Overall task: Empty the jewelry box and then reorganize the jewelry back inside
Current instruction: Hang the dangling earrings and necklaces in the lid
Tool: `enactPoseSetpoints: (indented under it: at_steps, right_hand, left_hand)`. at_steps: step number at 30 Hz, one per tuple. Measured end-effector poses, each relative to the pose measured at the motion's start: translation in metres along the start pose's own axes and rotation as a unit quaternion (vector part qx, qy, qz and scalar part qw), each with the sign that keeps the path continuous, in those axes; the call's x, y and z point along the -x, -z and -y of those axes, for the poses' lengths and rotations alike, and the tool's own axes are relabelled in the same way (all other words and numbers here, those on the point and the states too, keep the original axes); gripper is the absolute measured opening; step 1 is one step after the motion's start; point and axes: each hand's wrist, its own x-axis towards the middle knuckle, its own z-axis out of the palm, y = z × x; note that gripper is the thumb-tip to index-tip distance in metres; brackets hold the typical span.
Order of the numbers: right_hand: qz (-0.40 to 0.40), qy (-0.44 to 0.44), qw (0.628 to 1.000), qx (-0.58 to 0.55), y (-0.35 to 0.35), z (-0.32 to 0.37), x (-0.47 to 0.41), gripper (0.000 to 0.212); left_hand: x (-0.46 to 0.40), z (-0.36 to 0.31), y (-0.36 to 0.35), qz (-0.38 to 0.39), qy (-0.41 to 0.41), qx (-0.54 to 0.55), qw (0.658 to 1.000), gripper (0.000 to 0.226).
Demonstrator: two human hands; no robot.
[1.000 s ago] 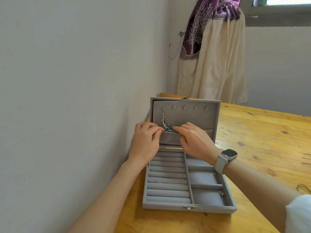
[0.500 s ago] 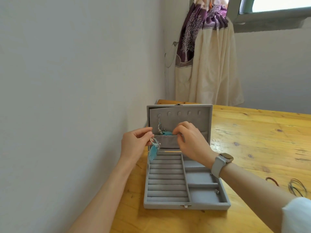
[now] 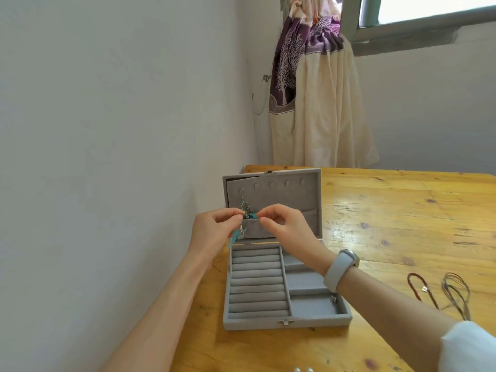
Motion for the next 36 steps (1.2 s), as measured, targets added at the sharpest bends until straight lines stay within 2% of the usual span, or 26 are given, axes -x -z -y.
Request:
enactPoseSetpoints:
  at_steps: [5,13,28,30,32,36]
  right_hand:
    - [0.010,0.004,1.000,0.008,0.001,-0.002,0.004,0.010]
    - [-0.039,0.025,0.998,-0.041,0.006,0.001,0.002,0.006]
    - [-0.046,0.059,0.997,-0.001,0.009,-0.001,-0.005,0.010]
    - [-0.057,0.047,0.997,-0.009,0.016,0.002,-0.011,0.012]
    - [-0.069,0.033,0.997,-0.018,0.024,0.006,-0.018,0.016]
    - [-0.094,0.026,0.995,-0.008,0.038,0.013,-0.036,0.019]
  left_hand:
    - [0.004,-0.007,-0.008,0.024,-0.011,-0.002,1.000,0.011]
    - [0.005,-0.011,-0.014,0.007,-0.048,-0.026,0.998,0.014]
    - [0.001,-0.009,-0.024,-0.013,-0.105,-0.081,0.991,0.015]
    - [-0.004,-0.001,-0.025,-0.038,-0.130,-0.150,0.979,0.021]
    - [-0.008,0.012,-0.024,-0.062,-0.170,-0.247,0.952,0.025]
    - [-0.012,0.038,-0.027,-0.050,-0.277,-0.453,0.846,0.028]
